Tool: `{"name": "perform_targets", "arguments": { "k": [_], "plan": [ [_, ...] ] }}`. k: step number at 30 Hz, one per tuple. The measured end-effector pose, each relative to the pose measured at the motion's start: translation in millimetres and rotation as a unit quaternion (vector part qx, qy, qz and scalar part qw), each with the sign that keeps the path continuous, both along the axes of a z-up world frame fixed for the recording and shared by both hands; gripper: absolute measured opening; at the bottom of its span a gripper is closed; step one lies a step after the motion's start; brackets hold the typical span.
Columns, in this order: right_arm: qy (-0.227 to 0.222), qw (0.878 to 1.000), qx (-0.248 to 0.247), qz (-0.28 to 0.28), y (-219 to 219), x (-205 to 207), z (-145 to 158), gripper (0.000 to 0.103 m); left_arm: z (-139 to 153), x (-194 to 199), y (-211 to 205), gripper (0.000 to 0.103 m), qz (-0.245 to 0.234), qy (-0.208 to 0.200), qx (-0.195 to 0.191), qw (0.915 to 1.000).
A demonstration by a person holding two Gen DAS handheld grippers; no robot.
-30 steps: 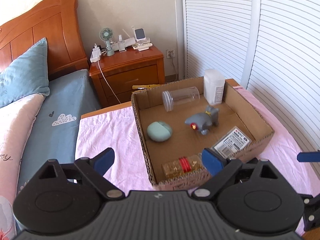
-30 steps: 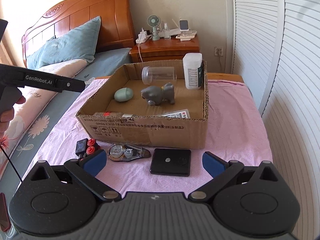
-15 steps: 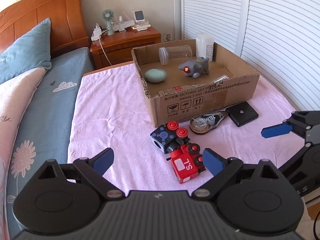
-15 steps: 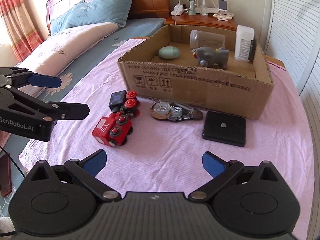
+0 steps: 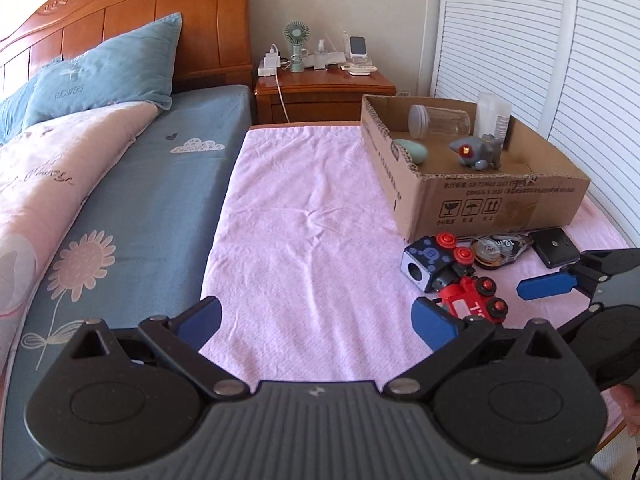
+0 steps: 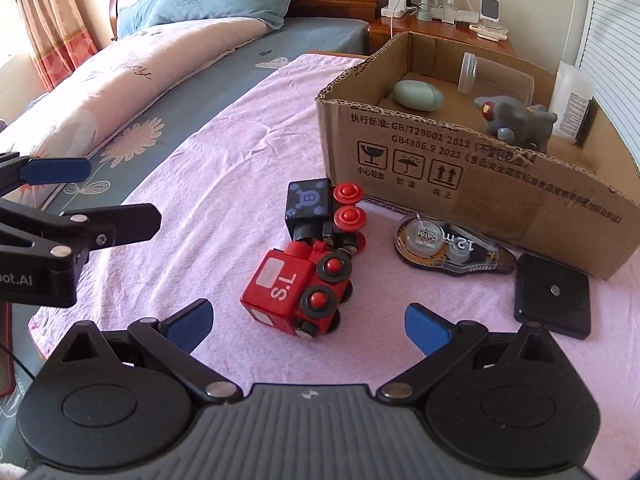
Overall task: Organize rigid objects
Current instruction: 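Close the right tool on the red S.L train car, then grasp the blue B block car with the left tool while the right tool pulls the red car away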
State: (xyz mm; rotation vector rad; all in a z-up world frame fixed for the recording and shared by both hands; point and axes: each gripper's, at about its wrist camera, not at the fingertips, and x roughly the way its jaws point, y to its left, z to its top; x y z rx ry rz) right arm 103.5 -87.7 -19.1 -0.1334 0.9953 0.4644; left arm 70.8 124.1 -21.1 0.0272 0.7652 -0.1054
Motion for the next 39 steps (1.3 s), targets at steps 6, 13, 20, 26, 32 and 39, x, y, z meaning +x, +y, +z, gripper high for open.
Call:
{"name": "perform_targets", "arguments": {
  "k": [6, 13, 20, 26, 32, 39],
  "plan": [
    [-0.011, 0.999, -0.024, -0.02, 13, 10, -11, 0.103, -9, 0, 13, 0.101, 0.015, 0.007, -0.01, 0.9998],
    [-0.026, 0.998, -0.053, -0.021, 17, 14, -18, 0.103, -11, 1, 11, 0.101, 0.006, 0.011, -0.012, 0.9999],
    [-0.026, 0.998, -0.053, -0.025, -2, 12, -18, 0.103, -12, 3, -1, 0.101, -0.009, 0.017, -0.014, 0.9997],
    [-0.033, 0.998, -0.048, -0.021, -13, 7, -16, 0.102, -13, 5, -12, 0.101, -0.016, 0.022, -0.008, 0.9996],
    [-0.063, 0.997, -0.027, 0.018, -3, 0, -11, 0.076, -11, 5, -16, 0.101, -0.017, 0.027, -0.005, 0.9995],
    [-0.074, 0.996, -0.016, 0.048, -9, -11, -10, 0.055, -8, 6, -27, 0.101, -0.027, 0.027, 0.012, 0.9992]
  ]
}}
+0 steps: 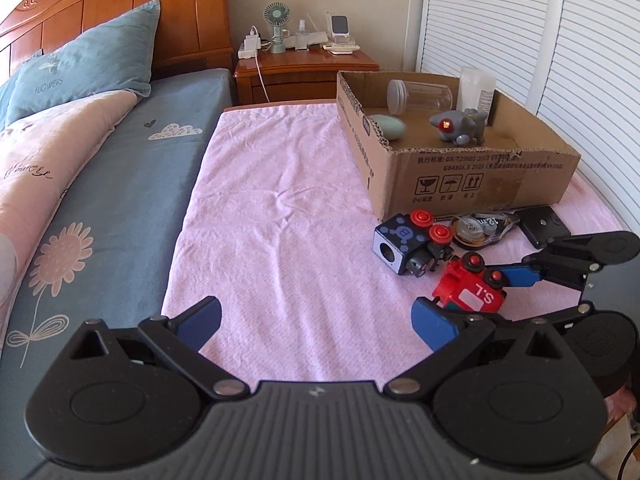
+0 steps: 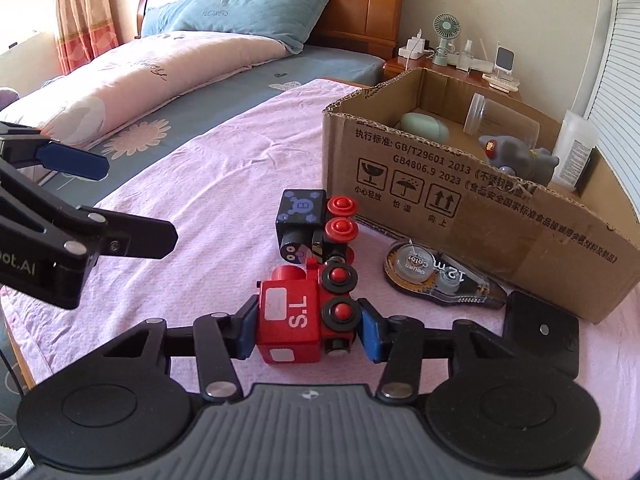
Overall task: Organize rigid objects
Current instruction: 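Grasp the blue B block car with the left tool while the right tool pulls the red car away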
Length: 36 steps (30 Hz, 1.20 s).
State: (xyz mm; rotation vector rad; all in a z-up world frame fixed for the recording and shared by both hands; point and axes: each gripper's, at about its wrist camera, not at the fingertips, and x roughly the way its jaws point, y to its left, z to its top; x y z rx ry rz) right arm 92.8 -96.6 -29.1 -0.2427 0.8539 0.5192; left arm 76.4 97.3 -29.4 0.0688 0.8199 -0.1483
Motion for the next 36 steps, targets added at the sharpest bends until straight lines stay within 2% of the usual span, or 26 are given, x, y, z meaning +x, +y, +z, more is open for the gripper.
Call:
{"name": "perform_targets", "arguments": {
  "k": [6, 10, 13, 16, 19, 23, 26, 29, 34, 36],
  "plan": [
    [0.003, 1.0, -0.003, 0.007, -27, -15, 3, 0.055, 0, 1, -21, 0.101, -0.033, 0.003, 0.016, 0.9993],
    [0.013, 1.0, -0.003, 0.013, -51, -27, 6, 0.055, -2, 3, -39, 0.101, -0.078, 0.016, 0.006, 0.9968],
    [0.014, 1.0, -0.006, 0.018, -64, -35, 8, 0.055, -8, 7, -57, 0.101, -0.123, 0.031, 0.001, 0.9919],
    [0.013, 1.0, -0.007, 0.017, -73, -40, 9, 0.055, -13, 10, -79, 0.101, -0.159, 0.032, 0.014, 0.9867],
    [0.012, 1.0, -0.007, 0.016, -78, -43, 8, 0.057, -16, 15, -91, 0.101, -0.181, 0.02, 0.032, 0.9829],
    [0.011, 1.0, -0.005, 0.019, -84, -45, 8, 0.057, -22, 27, -103, 0.101, -0.211, 0.028, 0.039, 0.9763],
    [0.012, 1.0, -0.006, 0.022, -86, -44, 8, 0.061, -26, 32, -110, 0.1, -0.231, 0.025, 0.052, 0.9712],
    [0.013, 1.0, -0.008, 0.022, -88, -42, 7, 0.066, -30, 38, -115, 0.096, -0.255, 0.027, 0.061, 0.9647],
    [0.014, 1.0, -0.009, 0.021, -90, -38, 7, 0.066, -34, 43, -120, 0.068, -0.301, 0.033, 0.038, 0.9524],
    [0.014, 1.0, -0.011, 0.022, -90, -37, 7, 0.066, -33, 45, -120, 0.059, -0.302, 0.041, 0.022, 0.952]
  ]
}}
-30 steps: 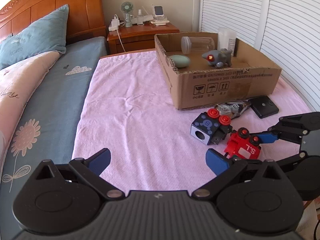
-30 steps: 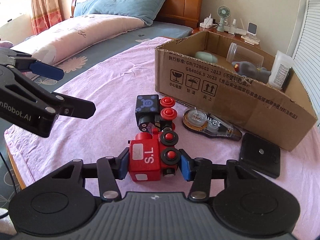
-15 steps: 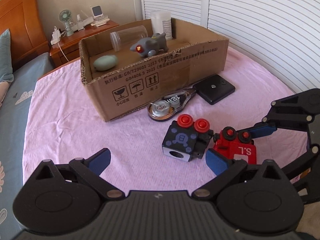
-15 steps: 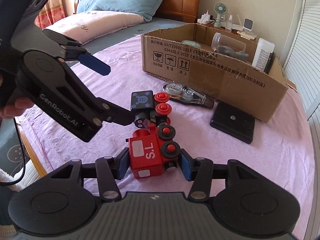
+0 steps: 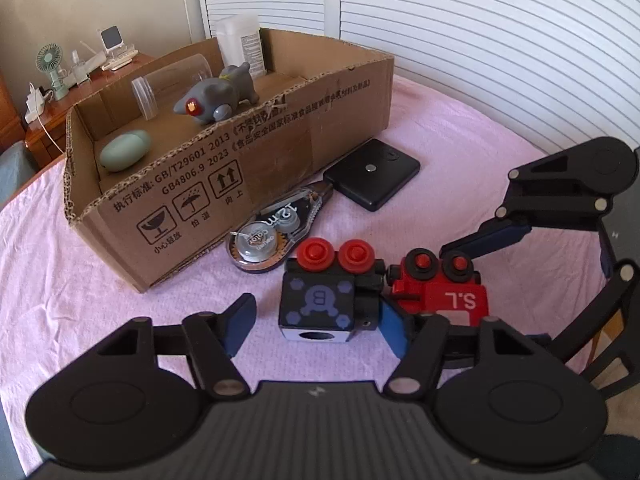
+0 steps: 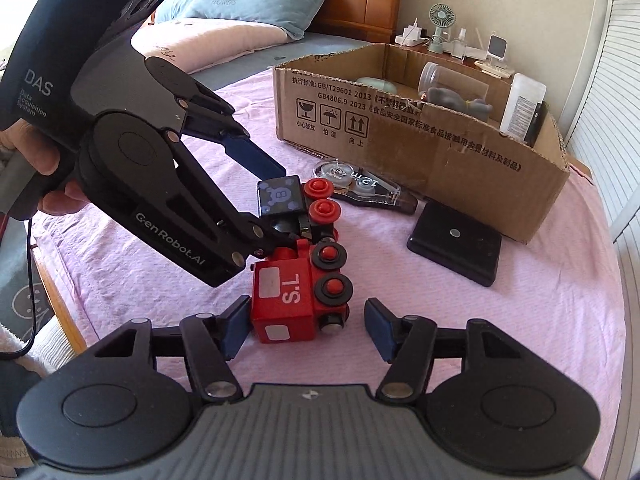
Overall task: Organize rigid objects
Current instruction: 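Grasp the blue B block car with the left tool while the right tool pulls the red car away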
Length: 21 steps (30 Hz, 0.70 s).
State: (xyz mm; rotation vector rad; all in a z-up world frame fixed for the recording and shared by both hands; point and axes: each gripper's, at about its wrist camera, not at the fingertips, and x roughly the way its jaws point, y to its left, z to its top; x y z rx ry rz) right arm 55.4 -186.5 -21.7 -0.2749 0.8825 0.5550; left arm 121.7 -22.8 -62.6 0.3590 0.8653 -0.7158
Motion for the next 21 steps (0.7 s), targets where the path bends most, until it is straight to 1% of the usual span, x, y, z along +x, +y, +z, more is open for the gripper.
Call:
{"name": "perform_targets", "arguments": {
  "k": [1, 6, 9, 15, 17, 18, 19, 21],
  "plan": [
    [-0.002, 1.0, -0.002, 0.0, 0, 0, 0, 0.066, 0, 1, 0, 0.051, 0.005, 0.006, -0.007, 0.9999],
    [-0.019, 1.0, -0.015, -0.009, 6, 1, 2, 0.065, 1, -4, 0, 0.05, 0.053, 0.004, -0.015, 0.9985],
    [-0.025, 0.999, -0.015, -0.022, 8, 2, 3, 0.054, 1, -9, 2, 0.05, 0.089, 0.005, -0.026, 0.9957],
    [-0.031, 0.997, -0.011, -0.075, 11, -1, 2, 0.056, 1, -16, 4, 0.05, 0.154, 0.006, -0.036, 0.9874],
    [-0.032, 0.995, -0.008, -0.091, 11, -3, 1, 0.056, 2, -18, 4, 0.05, 0.165, 0.006, -0.037, 0.9856],
    [-0.032, 0.995, -0.006, -0.096, 10, -3, 1, 0.056, 1, -19, 4, 0.05, 0.162, 0.004, -0.035, 0.9862],
    [-0.029, 0.995, -0.004, -0.095, 10, -3, 1, 0.056, 2, -20, 5, 0.047, 0.156, 0.003, -0.036, 0.9871],
    [-0.026, 0.996, -0.002, -0.09, 5, -2, 1, 0.056, 3, -22, 9, 0.047, 0.14, 0.013, -0.043, 0.9891]
  ]
}}
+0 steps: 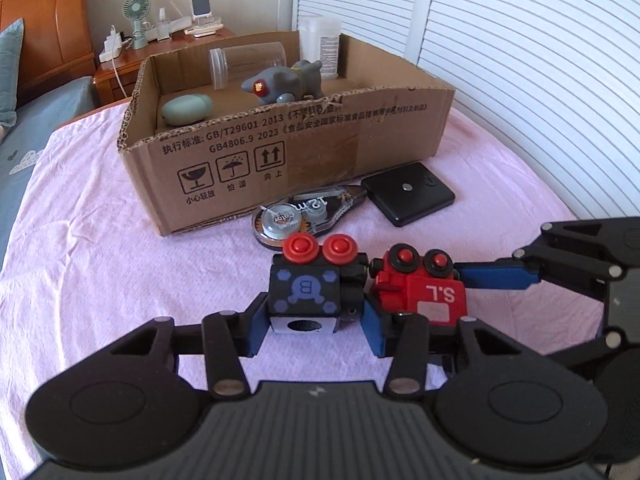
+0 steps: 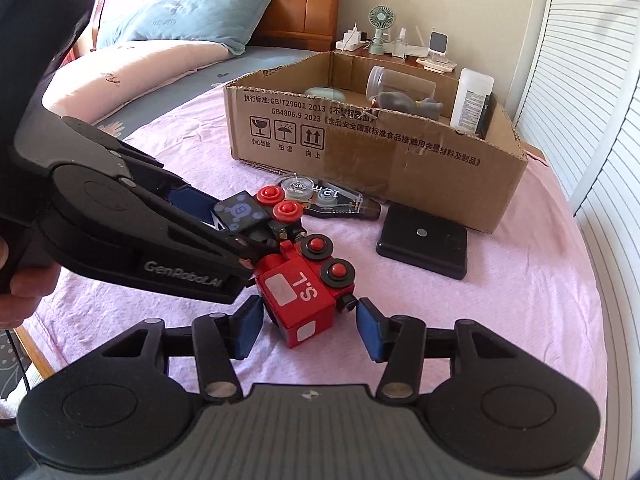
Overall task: Organize rigid objects
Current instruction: 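Grasp the blue B block car with the left tool while the right tool pulls the red car away, then lift the blue block car with the left tool while the right tool lifts the red car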
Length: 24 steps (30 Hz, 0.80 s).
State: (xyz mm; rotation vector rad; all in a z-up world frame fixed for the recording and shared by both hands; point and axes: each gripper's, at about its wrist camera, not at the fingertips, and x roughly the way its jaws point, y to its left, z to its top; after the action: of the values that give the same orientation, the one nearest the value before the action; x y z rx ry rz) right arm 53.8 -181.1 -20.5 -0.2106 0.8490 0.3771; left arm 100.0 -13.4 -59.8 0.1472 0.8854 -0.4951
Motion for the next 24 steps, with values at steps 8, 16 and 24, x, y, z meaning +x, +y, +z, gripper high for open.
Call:
{"name": "perform_targets", "arguments": {
  "k": [8, 16, 24],
  "plan": [
    [-0.002, 1.0, -0.013, -0.014, -15, 4, 3, 0.057, 0, -11, 18, 0.047, -0.033, -0.003, 0.019, 0.9993],
    [-0.012, 0.999, -0.044, -0.016, -13, 19, 2, 0.066, 1, -15, 26, 0.049, -0.068, -0.002, 0.028, 0.9973],
    [-0.024, 0.999, -0.004, 0.034, -8, 10, 16, 0.091, -1, -11, 17, 0.067, -0.03, -0.025, 0.02, 0.999]
  ]
}}
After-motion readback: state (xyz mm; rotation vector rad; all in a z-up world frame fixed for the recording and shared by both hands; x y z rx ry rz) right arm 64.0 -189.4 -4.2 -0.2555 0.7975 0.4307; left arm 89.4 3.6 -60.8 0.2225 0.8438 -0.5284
